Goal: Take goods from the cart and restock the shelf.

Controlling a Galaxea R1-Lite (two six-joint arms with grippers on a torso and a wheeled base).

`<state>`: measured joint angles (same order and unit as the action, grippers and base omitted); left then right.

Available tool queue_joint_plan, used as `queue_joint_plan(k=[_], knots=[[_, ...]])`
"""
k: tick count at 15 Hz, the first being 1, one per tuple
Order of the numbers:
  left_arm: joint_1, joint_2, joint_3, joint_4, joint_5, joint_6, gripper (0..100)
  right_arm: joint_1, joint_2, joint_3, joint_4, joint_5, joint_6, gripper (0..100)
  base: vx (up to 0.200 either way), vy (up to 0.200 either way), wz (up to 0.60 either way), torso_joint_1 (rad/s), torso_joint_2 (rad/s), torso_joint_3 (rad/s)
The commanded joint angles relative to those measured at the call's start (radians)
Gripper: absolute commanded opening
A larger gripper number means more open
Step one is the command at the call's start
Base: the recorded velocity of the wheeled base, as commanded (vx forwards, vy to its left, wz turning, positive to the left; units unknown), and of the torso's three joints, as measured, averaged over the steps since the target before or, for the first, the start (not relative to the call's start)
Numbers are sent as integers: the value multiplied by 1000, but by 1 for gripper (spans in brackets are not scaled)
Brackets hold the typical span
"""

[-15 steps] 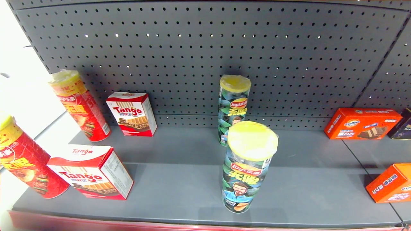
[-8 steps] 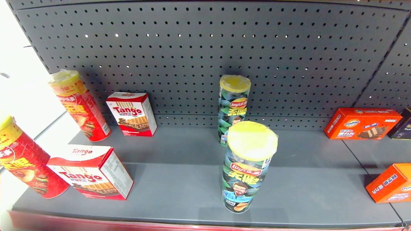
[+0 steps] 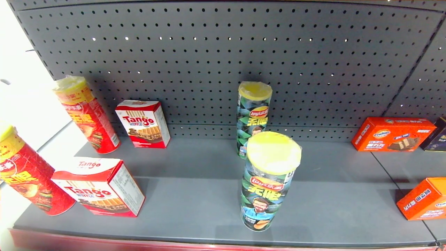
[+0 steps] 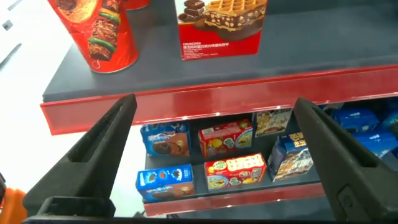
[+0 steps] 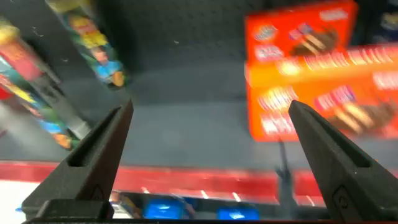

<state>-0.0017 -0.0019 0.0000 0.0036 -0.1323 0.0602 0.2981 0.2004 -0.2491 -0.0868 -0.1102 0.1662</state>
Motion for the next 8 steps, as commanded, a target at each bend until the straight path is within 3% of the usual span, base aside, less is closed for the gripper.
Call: queue_joint_plan(k=[1,3,8], knots=[[0,2,0,1,-1,0,100,38,249,-134,32,133,-100,100,0,0,0,0,0,0],[-1,2,-2,4,-3,1,100,35,387,-206,30,207,-152,100,0,0,0,0,0,0],[0,2,0,3,-1,0,100,99,691,-371,13,224,-277,100,0,0,0,0,0,0]])
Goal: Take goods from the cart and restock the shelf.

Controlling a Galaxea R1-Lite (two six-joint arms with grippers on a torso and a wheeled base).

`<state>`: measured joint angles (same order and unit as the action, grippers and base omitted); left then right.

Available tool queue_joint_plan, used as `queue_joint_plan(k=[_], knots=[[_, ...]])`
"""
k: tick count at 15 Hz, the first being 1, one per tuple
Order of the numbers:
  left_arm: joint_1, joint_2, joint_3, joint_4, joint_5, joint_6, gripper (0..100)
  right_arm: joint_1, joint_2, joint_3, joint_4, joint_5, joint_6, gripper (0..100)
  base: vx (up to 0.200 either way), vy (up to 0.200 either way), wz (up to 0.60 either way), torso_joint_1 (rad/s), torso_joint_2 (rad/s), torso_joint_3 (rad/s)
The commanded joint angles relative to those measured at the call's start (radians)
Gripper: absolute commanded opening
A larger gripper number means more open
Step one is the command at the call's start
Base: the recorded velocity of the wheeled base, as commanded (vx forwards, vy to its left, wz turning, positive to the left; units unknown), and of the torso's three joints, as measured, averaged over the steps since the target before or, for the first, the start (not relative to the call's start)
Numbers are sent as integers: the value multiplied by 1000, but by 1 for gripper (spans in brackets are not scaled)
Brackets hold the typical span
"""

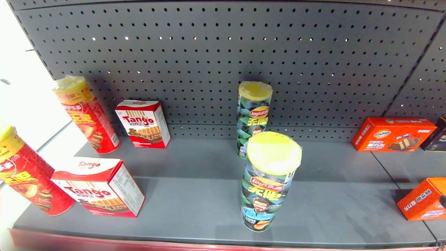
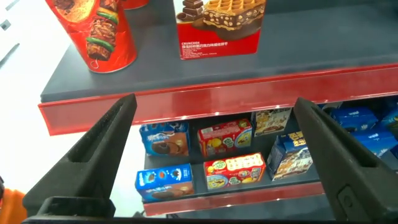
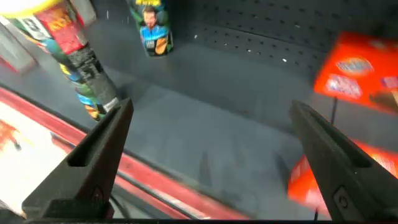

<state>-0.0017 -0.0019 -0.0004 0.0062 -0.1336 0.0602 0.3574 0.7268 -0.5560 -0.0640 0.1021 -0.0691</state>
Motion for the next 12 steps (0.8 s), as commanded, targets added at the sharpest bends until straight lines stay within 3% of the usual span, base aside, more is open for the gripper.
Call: queue_joint_plan(k=[1,5,12], knots=[[0,2,0,0,0,0,100,100,217,-71,-33,33,-46,100,0,0,0,0,0,0],[0,2,0,-2,0,0,100,258,335,-59,-40,37,-43,100,0,0,0,0,0,0],[0,2,0,0,2,-2,100,383,508,-61,-158,37,-44,100,0,0,0,0,0,0]])
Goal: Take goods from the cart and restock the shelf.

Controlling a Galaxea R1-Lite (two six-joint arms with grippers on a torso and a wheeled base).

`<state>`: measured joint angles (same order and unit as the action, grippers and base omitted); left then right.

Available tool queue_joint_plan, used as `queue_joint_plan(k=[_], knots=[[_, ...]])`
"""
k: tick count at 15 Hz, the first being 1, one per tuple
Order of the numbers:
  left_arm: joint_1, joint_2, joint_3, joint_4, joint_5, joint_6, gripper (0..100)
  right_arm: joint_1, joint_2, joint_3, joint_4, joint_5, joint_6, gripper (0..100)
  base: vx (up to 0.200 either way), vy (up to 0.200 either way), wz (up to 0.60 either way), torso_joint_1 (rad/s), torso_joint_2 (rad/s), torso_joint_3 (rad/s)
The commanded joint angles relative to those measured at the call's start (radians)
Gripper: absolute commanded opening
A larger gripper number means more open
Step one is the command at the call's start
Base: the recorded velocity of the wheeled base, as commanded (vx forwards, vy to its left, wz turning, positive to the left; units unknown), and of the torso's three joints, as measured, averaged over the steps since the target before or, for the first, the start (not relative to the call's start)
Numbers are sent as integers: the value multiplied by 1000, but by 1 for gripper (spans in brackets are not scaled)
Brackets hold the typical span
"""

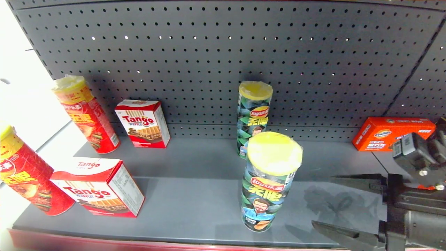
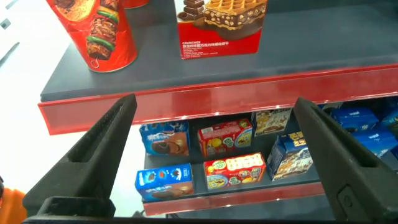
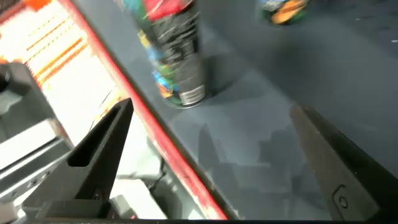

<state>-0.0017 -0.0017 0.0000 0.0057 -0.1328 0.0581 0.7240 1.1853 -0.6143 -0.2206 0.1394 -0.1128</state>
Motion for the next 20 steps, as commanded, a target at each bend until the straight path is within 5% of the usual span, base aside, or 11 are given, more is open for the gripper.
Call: queue_joint_plan(k=[1,20], knots=[[0,2,0,0,-1,0,100,25,60,-7,-2,0,-1,100,0,0,0,0,0,0],[0,2,-2,0,2,-6,100,32,214,-76,-39,-6,-2,100,0,0,0,0,0,0]])
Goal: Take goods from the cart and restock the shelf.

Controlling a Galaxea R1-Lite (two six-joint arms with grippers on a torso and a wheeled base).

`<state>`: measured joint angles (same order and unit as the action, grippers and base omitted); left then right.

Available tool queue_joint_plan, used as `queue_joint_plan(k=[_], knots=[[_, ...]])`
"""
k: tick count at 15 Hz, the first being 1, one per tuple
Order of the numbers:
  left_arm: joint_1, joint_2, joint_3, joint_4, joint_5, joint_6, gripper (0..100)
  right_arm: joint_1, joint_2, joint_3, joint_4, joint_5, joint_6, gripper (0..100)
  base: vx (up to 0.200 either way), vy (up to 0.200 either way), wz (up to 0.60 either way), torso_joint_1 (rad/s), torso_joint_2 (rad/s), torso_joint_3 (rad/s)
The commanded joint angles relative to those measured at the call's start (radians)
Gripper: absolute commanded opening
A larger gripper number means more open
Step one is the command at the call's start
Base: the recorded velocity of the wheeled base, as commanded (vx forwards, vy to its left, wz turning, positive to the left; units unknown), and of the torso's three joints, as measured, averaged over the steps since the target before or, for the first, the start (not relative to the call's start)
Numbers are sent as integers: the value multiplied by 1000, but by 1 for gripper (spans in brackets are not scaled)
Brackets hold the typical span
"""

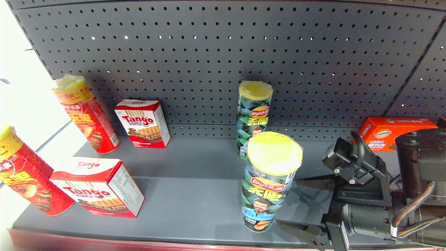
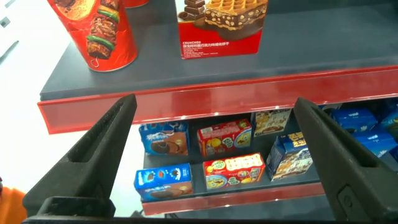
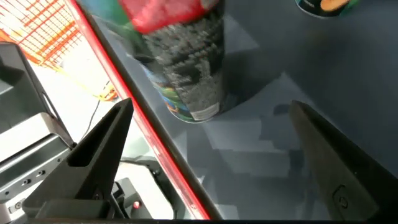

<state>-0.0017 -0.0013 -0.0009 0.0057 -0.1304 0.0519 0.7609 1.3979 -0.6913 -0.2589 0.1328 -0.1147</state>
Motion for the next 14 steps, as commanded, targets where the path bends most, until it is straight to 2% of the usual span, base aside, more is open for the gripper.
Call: queue_joint_plan(k=[1,14], knots=[[0,1,-1,0,0,-1,100,-6,3,3,0,1,0,100,0,0,0,0,0,0],[0,1,-1,0,0,-1,100,-84,38,-16,-14,-1,-3,100,0,0,0,0,0,0]])
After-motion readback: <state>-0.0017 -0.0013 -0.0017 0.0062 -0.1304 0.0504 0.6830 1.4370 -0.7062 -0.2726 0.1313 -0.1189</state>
